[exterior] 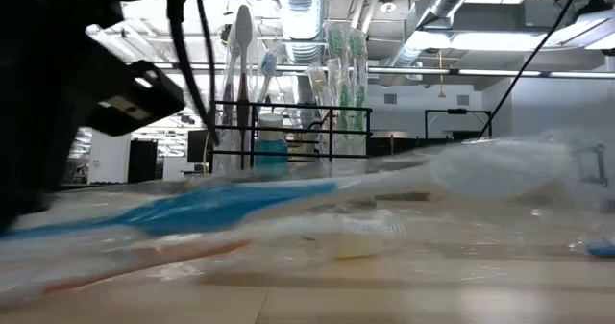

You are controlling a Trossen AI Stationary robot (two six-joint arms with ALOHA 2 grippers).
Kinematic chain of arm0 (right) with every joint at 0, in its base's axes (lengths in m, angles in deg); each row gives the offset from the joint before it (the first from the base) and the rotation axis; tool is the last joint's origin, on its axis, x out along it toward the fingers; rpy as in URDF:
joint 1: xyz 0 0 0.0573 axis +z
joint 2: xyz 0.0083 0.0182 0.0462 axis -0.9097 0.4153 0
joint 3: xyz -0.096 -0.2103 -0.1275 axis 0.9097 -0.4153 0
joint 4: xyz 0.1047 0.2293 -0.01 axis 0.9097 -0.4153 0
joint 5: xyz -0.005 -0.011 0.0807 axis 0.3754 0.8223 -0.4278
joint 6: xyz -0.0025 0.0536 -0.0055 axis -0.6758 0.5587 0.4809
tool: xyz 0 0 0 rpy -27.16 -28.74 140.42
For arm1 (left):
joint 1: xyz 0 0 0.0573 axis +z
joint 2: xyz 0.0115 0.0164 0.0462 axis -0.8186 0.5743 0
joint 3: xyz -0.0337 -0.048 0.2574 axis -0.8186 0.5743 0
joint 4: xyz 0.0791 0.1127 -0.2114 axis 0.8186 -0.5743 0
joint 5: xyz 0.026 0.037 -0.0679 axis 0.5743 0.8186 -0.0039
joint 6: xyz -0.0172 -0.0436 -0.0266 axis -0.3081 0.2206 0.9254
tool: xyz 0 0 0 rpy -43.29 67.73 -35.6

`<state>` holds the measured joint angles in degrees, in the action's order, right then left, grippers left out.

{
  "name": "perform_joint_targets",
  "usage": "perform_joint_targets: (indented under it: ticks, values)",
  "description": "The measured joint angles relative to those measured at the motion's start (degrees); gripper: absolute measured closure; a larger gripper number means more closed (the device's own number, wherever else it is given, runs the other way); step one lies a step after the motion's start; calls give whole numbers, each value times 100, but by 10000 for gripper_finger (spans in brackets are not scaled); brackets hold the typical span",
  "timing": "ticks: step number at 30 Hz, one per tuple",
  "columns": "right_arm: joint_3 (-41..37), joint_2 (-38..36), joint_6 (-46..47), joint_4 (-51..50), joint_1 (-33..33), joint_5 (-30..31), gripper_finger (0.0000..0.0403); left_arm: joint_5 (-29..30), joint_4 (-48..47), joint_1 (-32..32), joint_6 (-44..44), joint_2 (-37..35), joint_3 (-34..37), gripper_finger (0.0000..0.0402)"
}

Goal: Pick & Place toothbrushing station
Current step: Put the left blue toothbrush into the top left section of the mesh organizer

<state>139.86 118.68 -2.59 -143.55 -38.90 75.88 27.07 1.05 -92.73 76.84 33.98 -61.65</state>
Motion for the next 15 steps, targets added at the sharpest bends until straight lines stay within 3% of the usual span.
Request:
perform_joint_targets:
  ticks: [15]
  values:
    - [0, 0, -85, 0, -7, 4, 85, -33, -1, -54, 665, -136, 0, 401]
